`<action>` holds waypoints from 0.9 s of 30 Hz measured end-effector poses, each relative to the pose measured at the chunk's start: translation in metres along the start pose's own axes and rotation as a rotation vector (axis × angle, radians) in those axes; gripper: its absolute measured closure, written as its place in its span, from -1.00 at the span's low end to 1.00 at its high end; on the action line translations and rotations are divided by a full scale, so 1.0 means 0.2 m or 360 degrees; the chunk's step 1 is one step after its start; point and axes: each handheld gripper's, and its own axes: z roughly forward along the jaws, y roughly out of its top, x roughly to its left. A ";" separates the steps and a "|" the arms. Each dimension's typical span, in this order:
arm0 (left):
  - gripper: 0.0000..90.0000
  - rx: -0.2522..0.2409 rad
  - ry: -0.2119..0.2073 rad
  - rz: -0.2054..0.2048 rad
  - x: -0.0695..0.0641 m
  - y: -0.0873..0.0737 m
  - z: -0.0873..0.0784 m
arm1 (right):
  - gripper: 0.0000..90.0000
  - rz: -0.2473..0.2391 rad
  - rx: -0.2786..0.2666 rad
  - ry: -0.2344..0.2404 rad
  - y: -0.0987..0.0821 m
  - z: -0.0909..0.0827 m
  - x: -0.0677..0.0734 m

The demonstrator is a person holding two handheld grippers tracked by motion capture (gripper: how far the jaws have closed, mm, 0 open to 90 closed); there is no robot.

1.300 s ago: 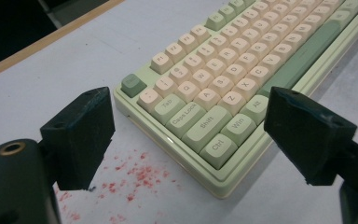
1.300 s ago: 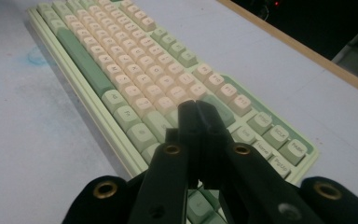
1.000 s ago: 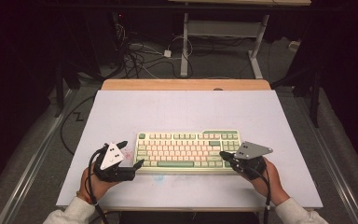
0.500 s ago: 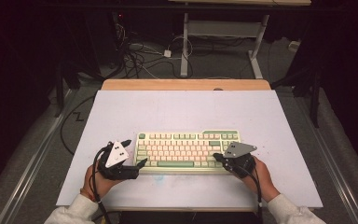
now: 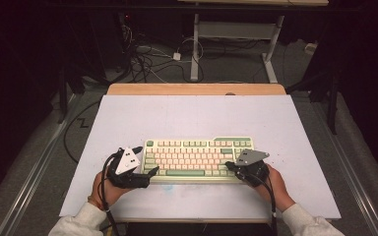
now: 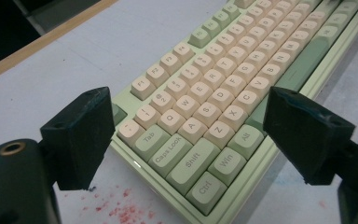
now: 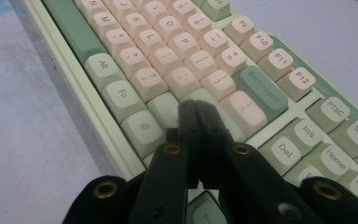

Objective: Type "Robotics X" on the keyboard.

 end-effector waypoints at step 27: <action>0.78 0.0001 -0.0165 -0.0074 0.05 0.08 0.03 | 1.00 -0.0011 -0.0001 -0.0013 0.00 0.00 0.00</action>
